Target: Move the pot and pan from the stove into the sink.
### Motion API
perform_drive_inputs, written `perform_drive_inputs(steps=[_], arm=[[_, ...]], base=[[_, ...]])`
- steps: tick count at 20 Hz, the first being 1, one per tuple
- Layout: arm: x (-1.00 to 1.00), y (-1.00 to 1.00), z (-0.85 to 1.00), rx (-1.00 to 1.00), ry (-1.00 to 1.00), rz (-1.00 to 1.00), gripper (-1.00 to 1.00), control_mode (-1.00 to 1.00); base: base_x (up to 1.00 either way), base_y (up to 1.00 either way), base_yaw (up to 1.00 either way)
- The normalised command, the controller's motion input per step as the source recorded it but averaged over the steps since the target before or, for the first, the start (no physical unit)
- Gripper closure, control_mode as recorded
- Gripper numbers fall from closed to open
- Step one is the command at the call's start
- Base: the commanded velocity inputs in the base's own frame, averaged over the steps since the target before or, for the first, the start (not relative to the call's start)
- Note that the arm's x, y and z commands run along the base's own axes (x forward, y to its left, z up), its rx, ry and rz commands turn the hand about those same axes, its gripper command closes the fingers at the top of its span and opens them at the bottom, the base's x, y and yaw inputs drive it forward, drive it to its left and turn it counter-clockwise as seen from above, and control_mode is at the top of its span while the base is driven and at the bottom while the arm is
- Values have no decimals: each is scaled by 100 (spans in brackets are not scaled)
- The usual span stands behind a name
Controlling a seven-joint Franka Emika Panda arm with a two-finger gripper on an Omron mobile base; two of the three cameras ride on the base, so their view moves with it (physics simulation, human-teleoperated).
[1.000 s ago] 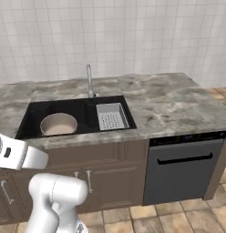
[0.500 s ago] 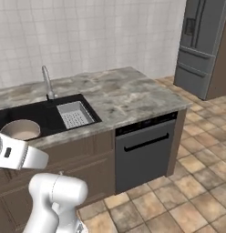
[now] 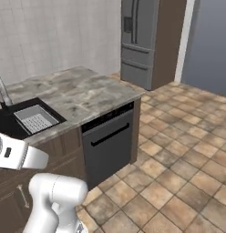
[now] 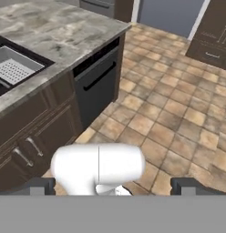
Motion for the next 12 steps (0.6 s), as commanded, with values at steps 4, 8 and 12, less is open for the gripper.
perform_drive_inputs(steps=[4, 8, 12], arm=[[0, 0, 0, 0, 0, 0, -100, 100], [0, 0, 0, 0, 0, 0, -100, 100], [0, 0, 0, 0, 0, 0, -100, 100]], base=[[0, -8, -50], [0, -10, -50], [0, -10, -50]])
